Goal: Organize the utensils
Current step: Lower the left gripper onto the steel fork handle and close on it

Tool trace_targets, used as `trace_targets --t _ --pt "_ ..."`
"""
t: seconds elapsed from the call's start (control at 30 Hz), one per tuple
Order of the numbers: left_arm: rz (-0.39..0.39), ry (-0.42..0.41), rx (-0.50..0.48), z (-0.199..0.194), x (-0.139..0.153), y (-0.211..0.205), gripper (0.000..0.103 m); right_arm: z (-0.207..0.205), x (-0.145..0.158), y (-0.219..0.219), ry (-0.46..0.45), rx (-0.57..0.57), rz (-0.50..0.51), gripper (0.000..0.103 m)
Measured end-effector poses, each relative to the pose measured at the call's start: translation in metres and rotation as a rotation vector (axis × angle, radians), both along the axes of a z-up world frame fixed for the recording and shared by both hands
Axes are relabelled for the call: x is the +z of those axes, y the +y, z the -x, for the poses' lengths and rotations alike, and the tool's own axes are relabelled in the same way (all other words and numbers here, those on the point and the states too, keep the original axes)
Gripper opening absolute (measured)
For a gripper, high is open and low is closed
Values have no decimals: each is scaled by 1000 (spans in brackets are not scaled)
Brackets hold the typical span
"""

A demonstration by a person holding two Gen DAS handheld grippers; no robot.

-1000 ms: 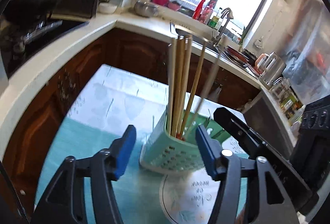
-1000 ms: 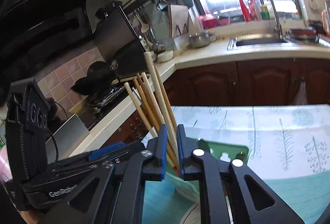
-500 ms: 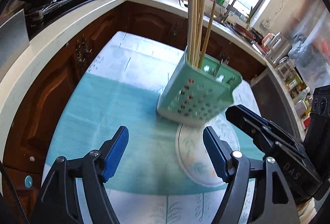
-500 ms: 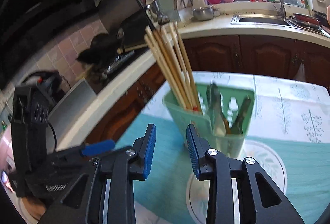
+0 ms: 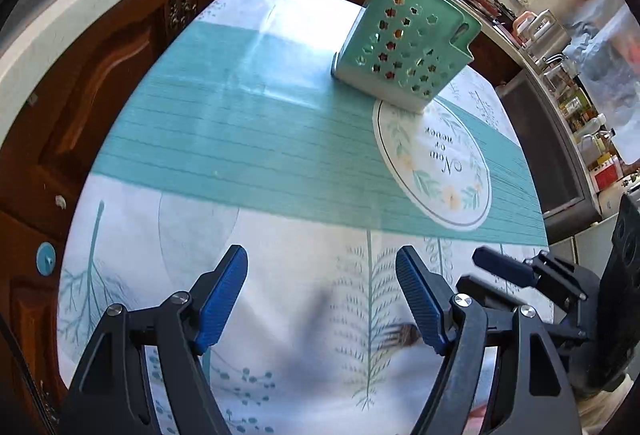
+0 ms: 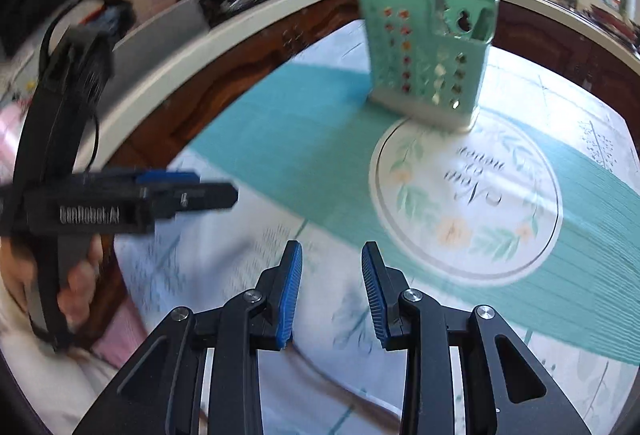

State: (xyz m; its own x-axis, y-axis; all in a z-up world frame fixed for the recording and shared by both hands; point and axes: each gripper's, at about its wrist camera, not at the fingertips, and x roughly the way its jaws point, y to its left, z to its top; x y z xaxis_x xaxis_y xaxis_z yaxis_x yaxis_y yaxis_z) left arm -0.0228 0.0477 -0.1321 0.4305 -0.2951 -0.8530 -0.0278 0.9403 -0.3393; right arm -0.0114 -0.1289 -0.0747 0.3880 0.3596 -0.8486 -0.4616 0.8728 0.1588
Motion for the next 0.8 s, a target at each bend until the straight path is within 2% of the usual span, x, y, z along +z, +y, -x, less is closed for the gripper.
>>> trace_targets --t 0.17,0.37,0.57,0.8 --pt "95 26 -12 19 -12 10 75 36 -16 12 -17 57 47 31" --pt "231 64 -78 30 -26 4 75 48 -30 22 -45 34 82 31" --pt "269 74 -167 37 -30 -20 75 54 -21 24 -90 9 76 31" --pt "286 53 -173 41 -34 -33 74 64 -8 8 -136 -67 55 31"
